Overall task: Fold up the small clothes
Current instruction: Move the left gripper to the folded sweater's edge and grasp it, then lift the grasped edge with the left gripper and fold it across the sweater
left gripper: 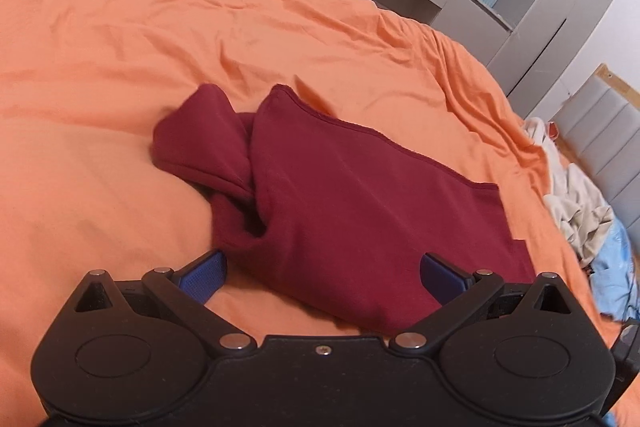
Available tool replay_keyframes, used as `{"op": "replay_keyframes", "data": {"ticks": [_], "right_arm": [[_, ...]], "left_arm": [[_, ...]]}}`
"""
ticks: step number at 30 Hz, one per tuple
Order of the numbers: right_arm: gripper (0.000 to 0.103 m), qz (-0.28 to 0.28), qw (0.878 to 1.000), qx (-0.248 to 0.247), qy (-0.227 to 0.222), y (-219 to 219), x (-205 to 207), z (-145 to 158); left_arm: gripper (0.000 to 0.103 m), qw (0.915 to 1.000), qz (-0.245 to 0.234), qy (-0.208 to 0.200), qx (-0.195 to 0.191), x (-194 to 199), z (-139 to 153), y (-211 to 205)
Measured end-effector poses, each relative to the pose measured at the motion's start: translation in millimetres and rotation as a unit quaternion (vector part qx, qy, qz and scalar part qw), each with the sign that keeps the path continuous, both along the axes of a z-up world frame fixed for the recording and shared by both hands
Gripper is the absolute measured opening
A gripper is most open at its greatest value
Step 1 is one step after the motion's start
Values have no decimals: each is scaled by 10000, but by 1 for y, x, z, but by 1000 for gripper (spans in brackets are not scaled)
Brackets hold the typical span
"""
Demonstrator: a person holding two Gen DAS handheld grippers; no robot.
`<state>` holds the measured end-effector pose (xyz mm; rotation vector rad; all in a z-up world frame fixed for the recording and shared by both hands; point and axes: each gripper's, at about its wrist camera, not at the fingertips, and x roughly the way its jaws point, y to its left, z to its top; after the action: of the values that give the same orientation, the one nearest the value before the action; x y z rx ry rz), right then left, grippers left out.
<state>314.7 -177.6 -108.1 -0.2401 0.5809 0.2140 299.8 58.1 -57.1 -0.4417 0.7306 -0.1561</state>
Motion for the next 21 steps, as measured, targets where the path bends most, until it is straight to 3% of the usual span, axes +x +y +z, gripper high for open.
{"op": "replay_keyframes", "data": {"ticks": [6, 13, 15, 19, 21], "right_arm": [[103, 2, 10000, 8, 0, 0, 0, 0], [103, 5, 10000, 17, -1, -1, 0, 0], [103, 5, 10000, 27, -4, 0, 0, -1], [103, 6, 10000, 35, -2, -1, 0, -1], [103, 3, 10000, 42, -7, 1, -1, -1]], "left_arm": [[98, 9995, 295, -50, -132, 2, -7, -5], [83, 9951, 988, -9, -34, 23, -12, -3], [76, 9936, 1130, -54, 50, 28, -13, -3], [44, 9893, 1452, -82, 102, 31, -15, 2], [37, 9881, 1537, -69, 34, 33, -16, 6]]}}
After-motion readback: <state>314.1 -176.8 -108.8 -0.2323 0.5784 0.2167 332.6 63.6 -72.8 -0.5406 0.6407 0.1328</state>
